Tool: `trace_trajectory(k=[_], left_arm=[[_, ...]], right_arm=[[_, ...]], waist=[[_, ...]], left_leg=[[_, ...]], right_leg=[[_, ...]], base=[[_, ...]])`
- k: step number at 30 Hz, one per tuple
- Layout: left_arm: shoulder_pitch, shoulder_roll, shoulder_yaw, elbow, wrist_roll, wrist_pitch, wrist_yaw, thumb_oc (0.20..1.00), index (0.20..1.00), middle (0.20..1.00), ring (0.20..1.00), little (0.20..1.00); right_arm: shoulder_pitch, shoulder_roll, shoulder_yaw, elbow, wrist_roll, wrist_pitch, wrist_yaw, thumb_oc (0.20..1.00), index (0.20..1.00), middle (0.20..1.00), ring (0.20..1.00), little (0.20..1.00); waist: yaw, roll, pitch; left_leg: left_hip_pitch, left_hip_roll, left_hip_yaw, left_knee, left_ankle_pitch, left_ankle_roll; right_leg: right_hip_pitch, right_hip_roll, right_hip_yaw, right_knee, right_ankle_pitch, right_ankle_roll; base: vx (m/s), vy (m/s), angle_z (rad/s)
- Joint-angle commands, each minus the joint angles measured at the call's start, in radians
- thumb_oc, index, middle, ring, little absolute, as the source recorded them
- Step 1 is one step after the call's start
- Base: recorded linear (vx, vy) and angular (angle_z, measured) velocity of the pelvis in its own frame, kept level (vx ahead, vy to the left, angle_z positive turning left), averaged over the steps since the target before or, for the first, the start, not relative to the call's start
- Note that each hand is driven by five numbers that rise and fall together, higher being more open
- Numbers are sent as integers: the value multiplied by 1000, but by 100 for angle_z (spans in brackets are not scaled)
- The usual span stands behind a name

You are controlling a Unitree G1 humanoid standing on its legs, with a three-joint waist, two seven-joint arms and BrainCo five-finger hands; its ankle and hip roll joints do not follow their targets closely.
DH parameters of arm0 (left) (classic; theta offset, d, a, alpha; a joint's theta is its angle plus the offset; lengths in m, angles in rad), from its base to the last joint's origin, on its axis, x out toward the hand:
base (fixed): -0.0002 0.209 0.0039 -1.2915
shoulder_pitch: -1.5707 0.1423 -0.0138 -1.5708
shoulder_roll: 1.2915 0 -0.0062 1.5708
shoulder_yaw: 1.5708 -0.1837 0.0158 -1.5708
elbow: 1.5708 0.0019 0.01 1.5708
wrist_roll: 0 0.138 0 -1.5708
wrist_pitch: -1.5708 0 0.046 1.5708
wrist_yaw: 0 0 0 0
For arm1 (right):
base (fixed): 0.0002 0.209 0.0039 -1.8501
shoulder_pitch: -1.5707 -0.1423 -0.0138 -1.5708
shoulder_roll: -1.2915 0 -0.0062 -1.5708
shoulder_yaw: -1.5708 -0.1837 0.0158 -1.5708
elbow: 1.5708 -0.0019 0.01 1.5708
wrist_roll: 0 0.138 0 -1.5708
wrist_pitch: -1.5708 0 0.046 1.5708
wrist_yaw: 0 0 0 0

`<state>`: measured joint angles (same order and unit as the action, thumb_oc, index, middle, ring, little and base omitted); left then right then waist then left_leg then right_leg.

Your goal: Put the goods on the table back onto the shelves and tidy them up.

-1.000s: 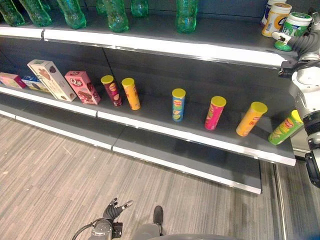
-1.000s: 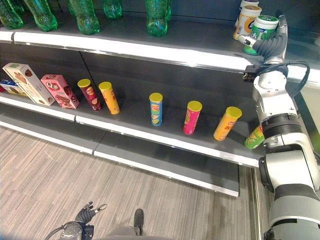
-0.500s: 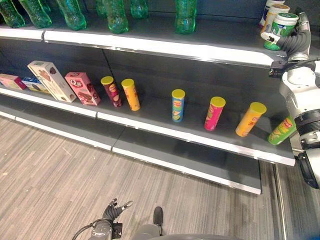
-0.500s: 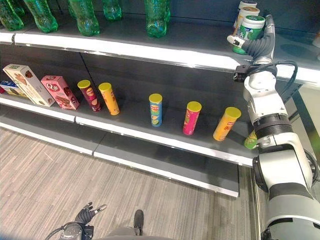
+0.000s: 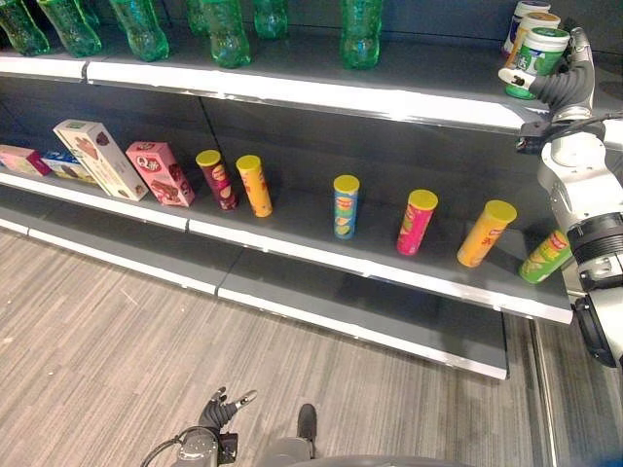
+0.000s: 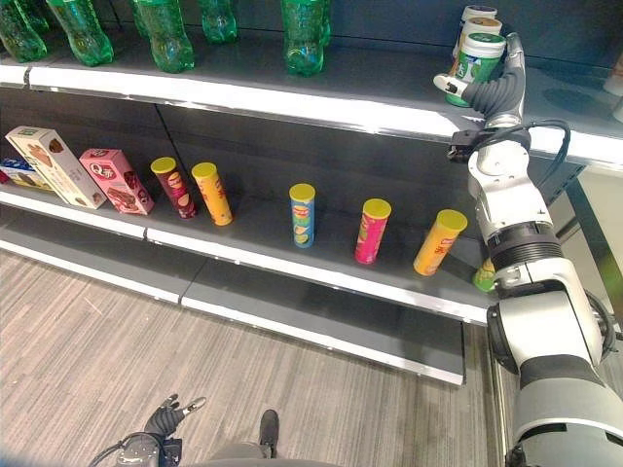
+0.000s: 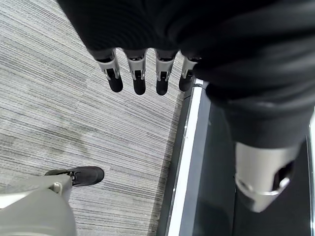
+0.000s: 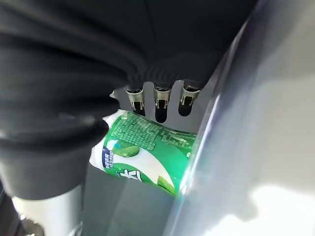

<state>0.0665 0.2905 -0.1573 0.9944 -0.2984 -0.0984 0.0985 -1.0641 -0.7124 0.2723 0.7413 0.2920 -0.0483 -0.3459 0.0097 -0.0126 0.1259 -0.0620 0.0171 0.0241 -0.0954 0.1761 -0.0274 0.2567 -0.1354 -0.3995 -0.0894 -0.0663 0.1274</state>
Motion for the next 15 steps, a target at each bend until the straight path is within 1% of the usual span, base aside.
trace_trajectory(k=[1, 4, 5, 6, 10, 12, 15], left_arm=[[-72, 45, -11, 3, -26, -19, 22, 1000, 1000, 1000, 1000, 1000], [-70, 46, -6, -1, -26, -22, 24, 1000, 1000, 1000, 1000, 1000], [-70, 46, -6, -1, -26, -22, 24, 1000, 1000, 1000, 1000, 1000], [-63, 46, 1, -4, -24, -24, 25, 1000, 1000, 1000, 1000, 1000], [-60, 41, 32, -11, -1, -24, 31, 1000, 1000, 1000, 1000, 1000], [-65, 37, 43, -8, 10, -22, 33, 1000, 1000, 1000, 1000, 1000], [-76, 30, 55, 1, 30, -19, 41, 1000, 1000, 1000, 1000, 1000]], right_arm=[[-150, -32, 94, 84, -64, 3, -13, 1000, 1000, 1000, 1000, 1000], [-163, -65, 103, 68, -135, 12, -38, 1000, 1000, 1000, 1000, 1000], [-162, -65, 102, 67, -135, 13, -39, 1000, 1000, 1000, 1000, 1000], [-158, -107, 100, -4, -204, 16, -66, 1000, 1000, 1000, 1000, 1000], [-79, -222, 29, -271, -348, 22, -116, 1000, 1000, 1000, 1000, 1000], [-19, -267, -36, -391, -366, 6, -131, 1000, 1000, 1000, 1000, 1000], [97, -310, -132, -558, -398, -7, -129, 1000, 1000, 1000, 1000, 1000]], waist=[[31, -12, 14], [30, -12, 17], [30, -11, 17], [27, -11, 19], [7, -11, 21], [-5, -16, 20], [-20, -24, 15]], left_leg=[[147, 89, 86, 8, -183, -121], [145, 89, 86, 8, -182, -121], [145, 89, 86, 8, -182, -121], [144, 89, 87, 8, -183, -120], [147, 91, 93, 8, -190, -116], [149, 92, 100, 8, -195, -115], [154, 94, 114, 8, -201, -113]], right_leg=[[-38, -63, 24, 11, 11, 48], [-40, -63, 25, 12, 12, 49], [-40, -63, 25, 12, 12, 49], [-43, -63, 26, 12, 13, 50], [-51, -65, 37, 11, 13, 53], [-54, -64, 46, 10, 13, 54], [-62, -63, 60, 9, 13, 56]], base=[[0, 0, 0], [0, 0, 0], [0, 0, 0], [0, 0, 0], [5, 12, -1], [20, 16, -9], [16, 8, -3]])
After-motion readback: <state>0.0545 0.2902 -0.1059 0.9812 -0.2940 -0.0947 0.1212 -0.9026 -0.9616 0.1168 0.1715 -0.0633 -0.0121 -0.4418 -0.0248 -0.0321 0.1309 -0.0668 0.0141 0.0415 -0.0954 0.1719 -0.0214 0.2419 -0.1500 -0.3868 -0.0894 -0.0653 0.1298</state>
